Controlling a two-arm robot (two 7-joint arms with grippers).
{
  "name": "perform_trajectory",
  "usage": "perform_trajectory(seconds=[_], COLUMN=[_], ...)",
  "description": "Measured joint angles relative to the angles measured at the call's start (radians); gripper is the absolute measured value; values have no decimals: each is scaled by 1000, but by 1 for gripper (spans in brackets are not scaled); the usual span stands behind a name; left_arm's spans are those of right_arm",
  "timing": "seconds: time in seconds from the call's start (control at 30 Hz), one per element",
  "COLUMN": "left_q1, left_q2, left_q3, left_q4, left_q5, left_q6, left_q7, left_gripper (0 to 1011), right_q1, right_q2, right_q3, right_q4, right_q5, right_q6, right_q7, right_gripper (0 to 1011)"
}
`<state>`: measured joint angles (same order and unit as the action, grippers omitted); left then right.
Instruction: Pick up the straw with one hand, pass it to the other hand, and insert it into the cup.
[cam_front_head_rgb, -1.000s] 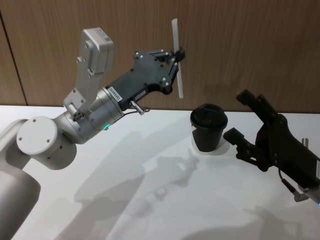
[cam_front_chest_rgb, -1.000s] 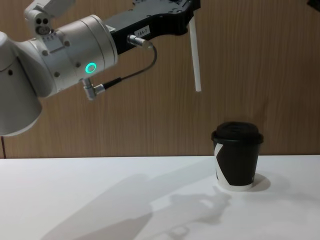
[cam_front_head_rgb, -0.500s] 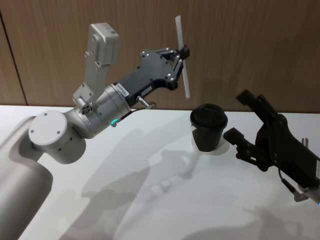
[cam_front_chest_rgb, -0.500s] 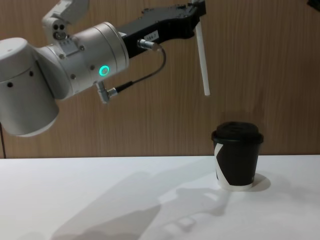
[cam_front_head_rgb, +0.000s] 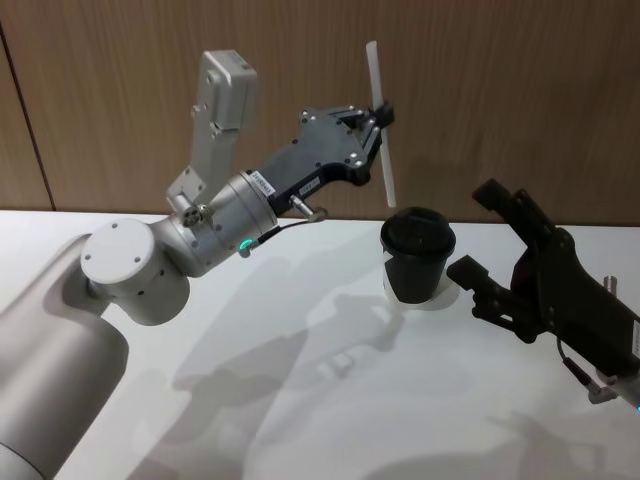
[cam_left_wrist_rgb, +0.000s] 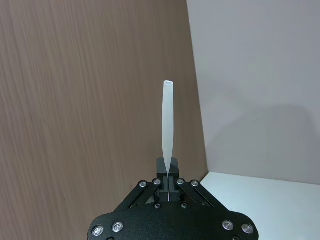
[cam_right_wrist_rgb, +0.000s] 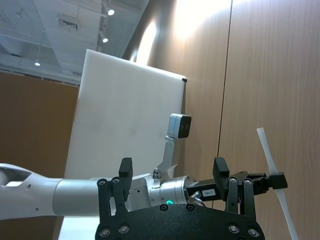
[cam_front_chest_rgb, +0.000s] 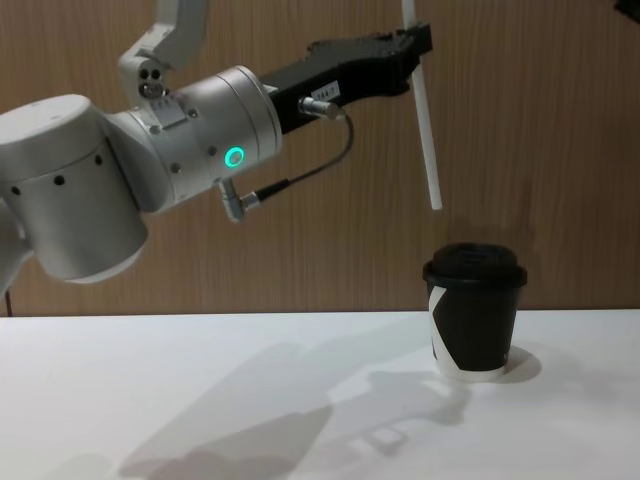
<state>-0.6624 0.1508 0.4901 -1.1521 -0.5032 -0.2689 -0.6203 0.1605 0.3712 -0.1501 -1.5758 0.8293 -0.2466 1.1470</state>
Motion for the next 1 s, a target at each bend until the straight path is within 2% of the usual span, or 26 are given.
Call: perform_trajectory(seconds=[0.63,1.0], left_q1=[-32,-45], left_q2=[-44,-57], left_q3=[9,16], left_q4=[105,147], left_q5=[-20,-12], left_q6=[3,-5], left_q7=[-60,-72], left_gripper=[8,10], right_q1=[0,0], right_q2=[0,0], right_q3=[0,0], right_q4=[0,0], right_q5=[0,0], right_q6=[0,0], right_q7=[0,0], right_gripper=[1001,1001])
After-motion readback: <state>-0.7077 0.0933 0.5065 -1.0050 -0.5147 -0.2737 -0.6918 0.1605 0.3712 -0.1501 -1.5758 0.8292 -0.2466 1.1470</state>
